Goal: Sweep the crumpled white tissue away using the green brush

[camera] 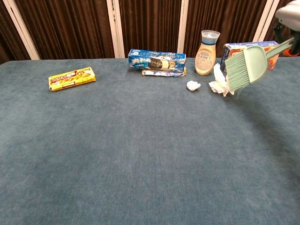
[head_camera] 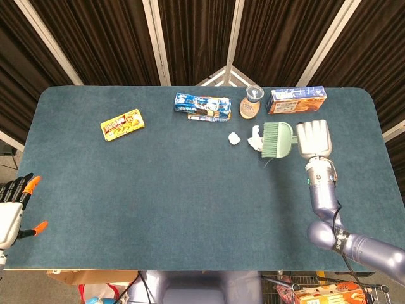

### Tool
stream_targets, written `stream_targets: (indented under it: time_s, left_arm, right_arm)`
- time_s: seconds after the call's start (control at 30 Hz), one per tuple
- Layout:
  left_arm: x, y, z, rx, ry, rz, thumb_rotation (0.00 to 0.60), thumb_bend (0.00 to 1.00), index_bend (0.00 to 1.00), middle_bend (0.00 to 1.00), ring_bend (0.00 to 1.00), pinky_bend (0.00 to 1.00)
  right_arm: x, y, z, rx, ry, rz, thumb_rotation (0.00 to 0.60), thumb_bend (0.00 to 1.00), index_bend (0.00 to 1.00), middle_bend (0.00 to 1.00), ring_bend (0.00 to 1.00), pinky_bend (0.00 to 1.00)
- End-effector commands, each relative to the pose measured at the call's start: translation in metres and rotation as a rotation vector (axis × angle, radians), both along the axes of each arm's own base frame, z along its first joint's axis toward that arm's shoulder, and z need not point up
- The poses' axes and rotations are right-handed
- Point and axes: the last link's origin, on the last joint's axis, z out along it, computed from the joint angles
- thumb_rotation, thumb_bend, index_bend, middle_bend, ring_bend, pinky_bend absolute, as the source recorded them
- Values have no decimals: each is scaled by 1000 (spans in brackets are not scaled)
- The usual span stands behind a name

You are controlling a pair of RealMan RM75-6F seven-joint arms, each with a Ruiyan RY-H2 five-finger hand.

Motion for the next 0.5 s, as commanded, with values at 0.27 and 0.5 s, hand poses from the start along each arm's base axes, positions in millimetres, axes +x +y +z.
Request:
stream_targets:
  time_s: [0.27,0.5]
  left_arm:
    - [1,1,-1,-4,-1,-3,600,51,0,0,0,0]
    - [-1,2,1,2,-15,6,600,51,0,0,0,0]
  right_arm:
    - [61,18,-21,93,-72,143,600,640,813,938,993,947]
    - [72,12,-57,152,-77,136,600,639,813,939,993,947]
